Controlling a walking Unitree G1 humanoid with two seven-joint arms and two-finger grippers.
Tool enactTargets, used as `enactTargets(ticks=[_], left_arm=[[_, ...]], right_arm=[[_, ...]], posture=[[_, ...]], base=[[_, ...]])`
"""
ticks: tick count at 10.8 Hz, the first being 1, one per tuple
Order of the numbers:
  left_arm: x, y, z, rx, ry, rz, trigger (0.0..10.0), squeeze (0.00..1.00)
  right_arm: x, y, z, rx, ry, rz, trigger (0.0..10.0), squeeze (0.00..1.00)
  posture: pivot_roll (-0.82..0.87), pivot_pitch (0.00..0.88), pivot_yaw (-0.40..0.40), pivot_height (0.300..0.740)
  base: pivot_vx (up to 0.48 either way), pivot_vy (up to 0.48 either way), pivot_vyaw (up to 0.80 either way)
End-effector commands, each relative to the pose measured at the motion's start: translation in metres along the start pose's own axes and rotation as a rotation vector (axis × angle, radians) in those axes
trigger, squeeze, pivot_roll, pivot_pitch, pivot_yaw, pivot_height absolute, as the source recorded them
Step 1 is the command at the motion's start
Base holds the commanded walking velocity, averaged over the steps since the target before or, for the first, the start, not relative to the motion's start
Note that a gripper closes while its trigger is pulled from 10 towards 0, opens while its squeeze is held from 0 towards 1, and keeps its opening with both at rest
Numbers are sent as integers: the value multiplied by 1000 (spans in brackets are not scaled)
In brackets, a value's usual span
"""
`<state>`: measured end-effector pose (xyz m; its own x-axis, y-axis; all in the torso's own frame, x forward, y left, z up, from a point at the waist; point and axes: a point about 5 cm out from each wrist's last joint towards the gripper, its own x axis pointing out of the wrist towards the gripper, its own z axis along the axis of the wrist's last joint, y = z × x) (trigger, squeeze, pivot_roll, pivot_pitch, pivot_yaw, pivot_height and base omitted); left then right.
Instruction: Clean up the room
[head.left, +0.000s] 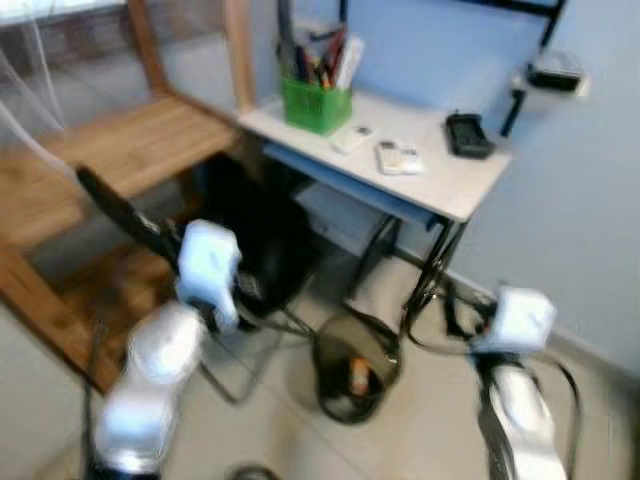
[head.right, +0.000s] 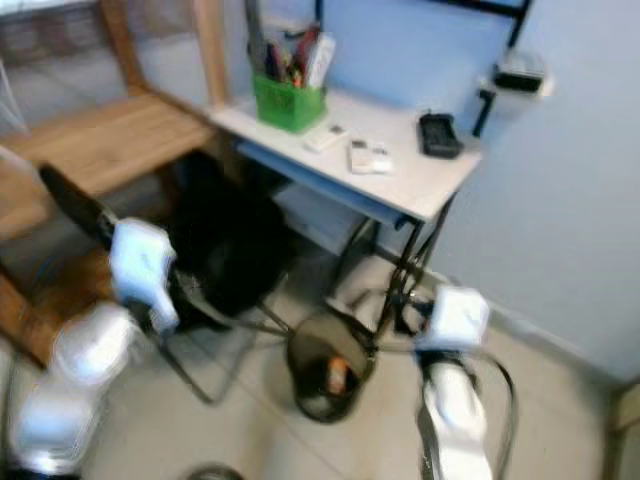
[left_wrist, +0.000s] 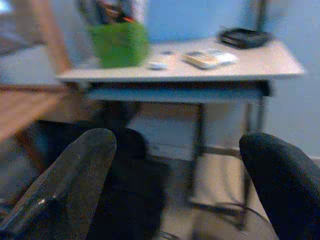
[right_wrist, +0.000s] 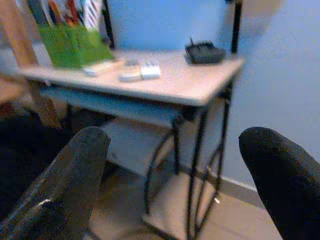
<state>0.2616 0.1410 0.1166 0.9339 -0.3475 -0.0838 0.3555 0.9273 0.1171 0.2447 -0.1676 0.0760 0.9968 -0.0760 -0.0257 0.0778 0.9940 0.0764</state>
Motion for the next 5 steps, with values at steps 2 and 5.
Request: enactTargets(ticks=[2, 5], left_arm=[[5, -8, -2, 4, -1, -23, 10000, 0], [13, -7, 0, -8, -12, -19, 10000, 0]], right_arm=[[5, 14, -1, 6, 31, 29, 10000, 0], [11, 28, -2, 26, 46, 63, 10000, 0]], posture=[[-8, 0, 19, 740], [-7, 0, 23, 740]], base=[[0, 0, -669], [82, -265, -777]])
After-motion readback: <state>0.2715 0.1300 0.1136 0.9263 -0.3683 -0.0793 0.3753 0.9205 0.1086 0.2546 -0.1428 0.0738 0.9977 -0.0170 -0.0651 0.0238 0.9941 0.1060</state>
